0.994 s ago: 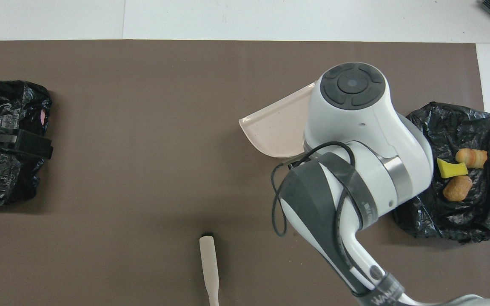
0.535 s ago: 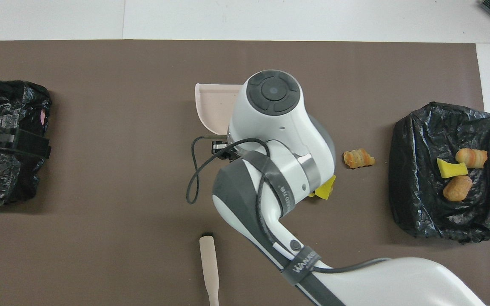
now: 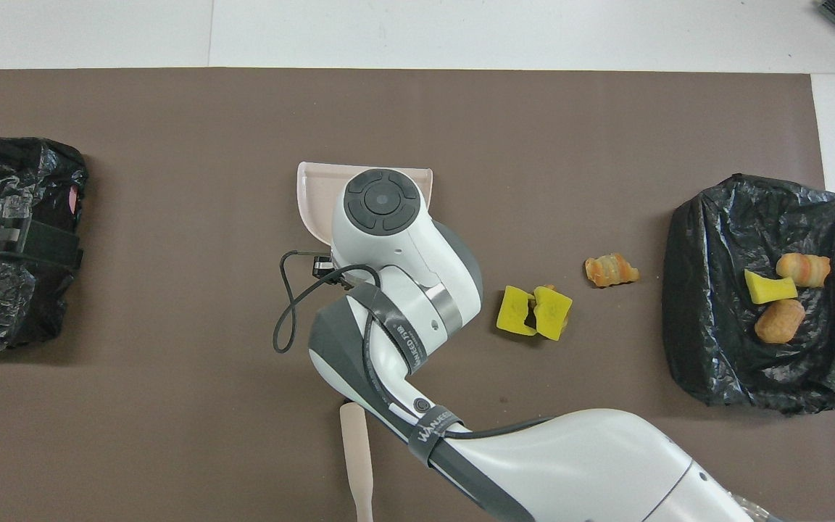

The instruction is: Sweep and dump trash in bin

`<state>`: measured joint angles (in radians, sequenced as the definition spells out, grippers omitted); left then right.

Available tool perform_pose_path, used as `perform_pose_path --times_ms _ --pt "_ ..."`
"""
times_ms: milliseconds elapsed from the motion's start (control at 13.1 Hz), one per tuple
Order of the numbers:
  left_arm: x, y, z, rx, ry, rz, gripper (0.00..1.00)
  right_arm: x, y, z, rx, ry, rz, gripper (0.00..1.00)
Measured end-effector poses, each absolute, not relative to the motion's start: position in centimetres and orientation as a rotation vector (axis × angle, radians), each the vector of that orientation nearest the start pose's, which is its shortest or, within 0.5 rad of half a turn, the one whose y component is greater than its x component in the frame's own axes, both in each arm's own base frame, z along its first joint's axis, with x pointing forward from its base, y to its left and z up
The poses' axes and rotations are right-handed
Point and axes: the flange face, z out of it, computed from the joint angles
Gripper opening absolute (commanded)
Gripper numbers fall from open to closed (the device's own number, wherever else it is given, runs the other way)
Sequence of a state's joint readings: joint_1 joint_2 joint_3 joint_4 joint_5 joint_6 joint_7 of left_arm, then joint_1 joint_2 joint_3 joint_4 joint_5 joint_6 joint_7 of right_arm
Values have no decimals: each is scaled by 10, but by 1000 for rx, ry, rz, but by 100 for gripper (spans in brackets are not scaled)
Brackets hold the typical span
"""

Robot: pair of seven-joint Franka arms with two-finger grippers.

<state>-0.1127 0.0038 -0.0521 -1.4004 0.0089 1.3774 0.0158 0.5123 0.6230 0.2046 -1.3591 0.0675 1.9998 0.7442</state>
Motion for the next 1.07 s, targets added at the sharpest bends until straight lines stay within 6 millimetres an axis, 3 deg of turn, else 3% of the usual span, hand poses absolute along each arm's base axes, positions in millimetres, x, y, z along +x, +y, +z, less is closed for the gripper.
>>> perform_pose_path --times_ms 76,153,306,535,688,917,1070 --pt "527 -86 684 -3118 278 41 100 565 458 360 -2978 135 135 0" --pt "527 -86 684 -3118 278 41 100 566 459 356 -2983 128 133 8" --pt "527 -86 684 -3119 277 40 100 565 459 355 -2986 120 131 100" --pt "527 -86 684 -3119 277 39 100 565 459 355 -2989 71 125 100" --pt "528 -86 684 -3119 277 27 100 563 456 366 -3002 52 142 100" --pt "538 -88 678 -3122 280 -21 100 551 447 405 -3031 29 178 100" --pt "550 -95 660 -3122 294 -25 100 537 443 430 -3042 11 195 100"
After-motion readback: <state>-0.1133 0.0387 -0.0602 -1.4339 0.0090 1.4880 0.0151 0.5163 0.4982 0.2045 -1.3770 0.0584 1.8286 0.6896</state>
